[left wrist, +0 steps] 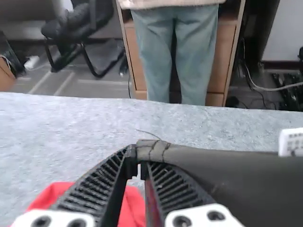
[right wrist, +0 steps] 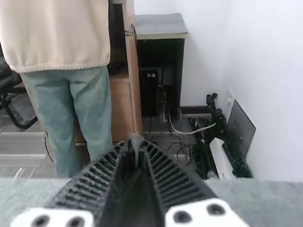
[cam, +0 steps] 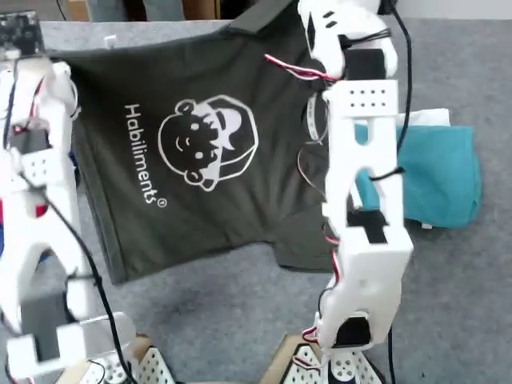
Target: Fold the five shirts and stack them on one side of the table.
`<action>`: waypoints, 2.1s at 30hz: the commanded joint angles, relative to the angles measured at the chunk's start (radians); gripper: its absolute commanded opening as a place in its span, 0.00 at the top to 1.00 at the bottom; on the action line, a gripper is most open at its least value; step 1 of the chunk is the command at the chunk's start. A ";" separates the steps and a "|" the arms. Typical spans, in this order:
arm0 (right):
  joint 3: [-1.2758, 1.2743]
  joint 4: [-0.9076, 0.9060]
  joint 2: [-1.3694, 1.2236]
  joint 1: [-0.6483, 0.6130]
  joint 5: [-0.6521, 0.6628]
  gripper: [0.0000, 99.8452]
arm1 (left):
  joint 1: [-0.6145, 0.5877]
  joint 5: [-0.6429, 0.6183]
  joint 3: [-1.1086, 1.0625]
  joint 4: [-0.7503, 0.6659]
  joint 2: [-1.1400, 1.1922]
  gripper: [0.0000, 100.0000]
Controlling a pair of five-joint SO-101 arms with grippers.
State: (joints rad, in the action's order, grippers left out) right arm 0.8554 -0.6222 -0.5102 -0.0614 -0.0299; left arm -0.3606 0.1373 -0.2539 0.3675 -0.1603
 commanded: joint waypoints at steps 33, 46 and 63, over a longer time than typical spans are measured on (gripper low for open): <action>-0.424 -1.138 0.423 -0.008 0.081 0.99 | 0.064 0.167 -0.572 0.789 -0.460 0.97; -0.929 -1.140 0.751 0.221 0.276 0.99 | 0.054 0.216 -0.834 0.721 -0.601 0.97; -1.403 -0.924 0.889 0.247 0.394 0.99 | -0.039 0.468 -0.794 0.733 -0.600 0.97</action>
State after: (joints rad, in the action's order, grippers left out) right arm -0.5117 -1.6118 0.3475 0.1703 0.3537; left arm -0.3959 0.5639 -1.0902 1.1024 -0.7480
